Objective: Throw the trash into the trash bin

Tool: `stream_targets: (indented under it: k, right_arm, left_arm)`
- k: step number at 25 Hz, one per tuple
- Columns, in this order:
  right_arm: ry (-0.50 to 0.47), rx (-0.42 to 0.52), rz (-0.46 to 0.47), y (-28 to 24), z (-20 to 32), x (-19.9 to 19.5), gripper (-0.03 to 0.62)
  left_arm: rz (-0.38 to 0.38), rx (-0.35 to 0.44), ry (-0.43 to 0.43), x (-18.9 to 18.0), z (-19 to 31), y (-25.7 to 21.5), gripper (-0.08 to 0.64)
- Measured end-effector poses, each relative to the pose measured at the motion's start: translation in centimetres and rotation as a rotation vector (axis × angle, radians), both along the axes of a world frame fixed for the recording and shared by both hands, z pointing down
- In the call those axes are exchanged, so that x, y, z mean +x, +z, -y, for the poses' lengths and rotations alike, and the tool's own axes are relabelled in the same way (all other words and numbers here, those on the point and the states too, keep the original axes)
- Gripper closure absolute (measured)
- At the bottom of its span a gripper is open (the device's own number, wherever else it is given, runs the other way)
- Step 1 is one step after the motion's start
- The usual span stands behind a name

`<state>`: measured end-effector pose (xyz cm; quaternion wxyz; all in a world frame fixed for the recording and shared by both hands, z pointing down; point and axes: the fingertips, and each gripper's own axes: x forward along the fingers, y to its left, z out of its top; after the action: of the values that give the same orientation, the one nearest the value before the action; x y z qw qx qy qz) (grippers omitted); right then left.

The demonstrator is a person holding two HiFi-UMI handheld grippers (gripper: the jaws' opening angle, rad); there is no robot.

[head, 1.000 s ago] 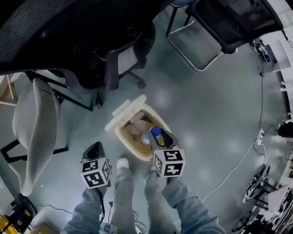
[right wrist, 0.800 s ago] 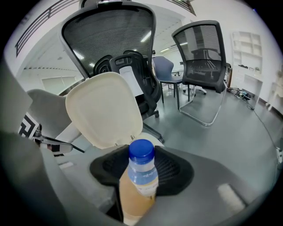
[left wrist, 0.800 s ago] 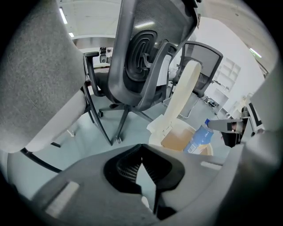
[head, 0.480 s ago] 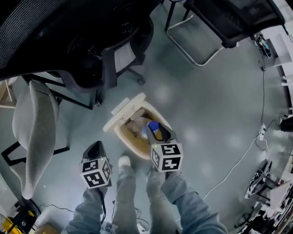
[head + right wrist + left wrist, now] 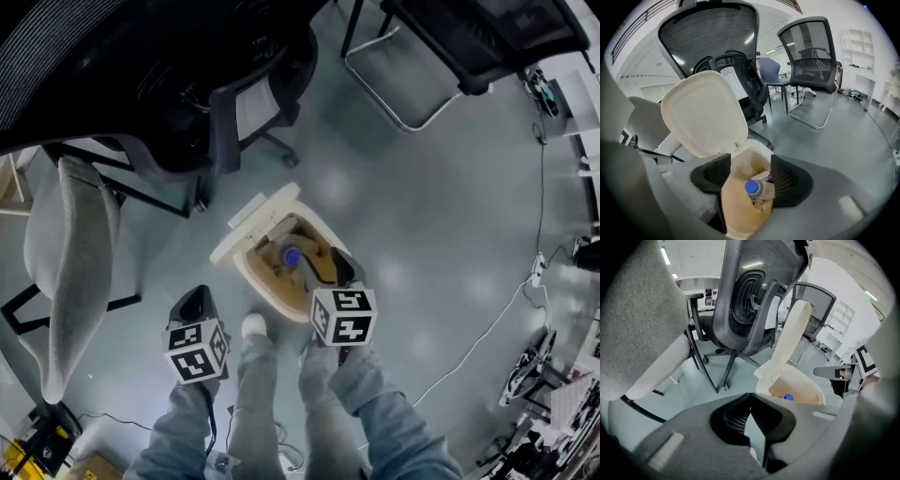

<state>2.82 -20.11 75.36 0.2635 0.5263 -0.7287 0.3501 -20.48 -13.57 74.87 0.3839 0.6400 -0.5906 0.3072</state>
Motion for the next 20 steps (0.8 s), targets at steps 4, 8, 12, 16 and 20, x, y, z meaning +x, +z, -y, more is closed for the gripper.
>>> stream_targets:
  k: [4, 8, 12, 16, 20]
  right_arm:
    - [0.009, 0.003, -0.009, 0.0, -0.1, 0.6, 0.324]
    - [0.016, 0.008, -0.012, -0.3, -0.2, 1.2, 0.324]
    - [0.027, 0.007, -0.009, -0.5, -0.5, 1.7, 0.324]
    - [0.028, 0.013, -0.006, -0.9, -0.7, 2.2, 0.324]
    - [0.021, 0.018, -0.003, -1.6, -0.9, 2.3, 0.324]
  left_arm:
    - [-0.002, 0.004, 0.002, 0.3, 0.0, 0.0, 0.549]
    - [-0.005, 0.007, 0.003, 0.7, 0.0, 0.0, 0.549]
    - [-0.005, 0.008, 0.007, 1.2, -0.2, -0.1, 0.549]
    - [-0.008, 0.012, 0.004, 1.6, -0.4, -0.3, 0.549]
    - [-0.011, 0.023, -0.001, 1.9, -0.4, -0.8, 0.549]
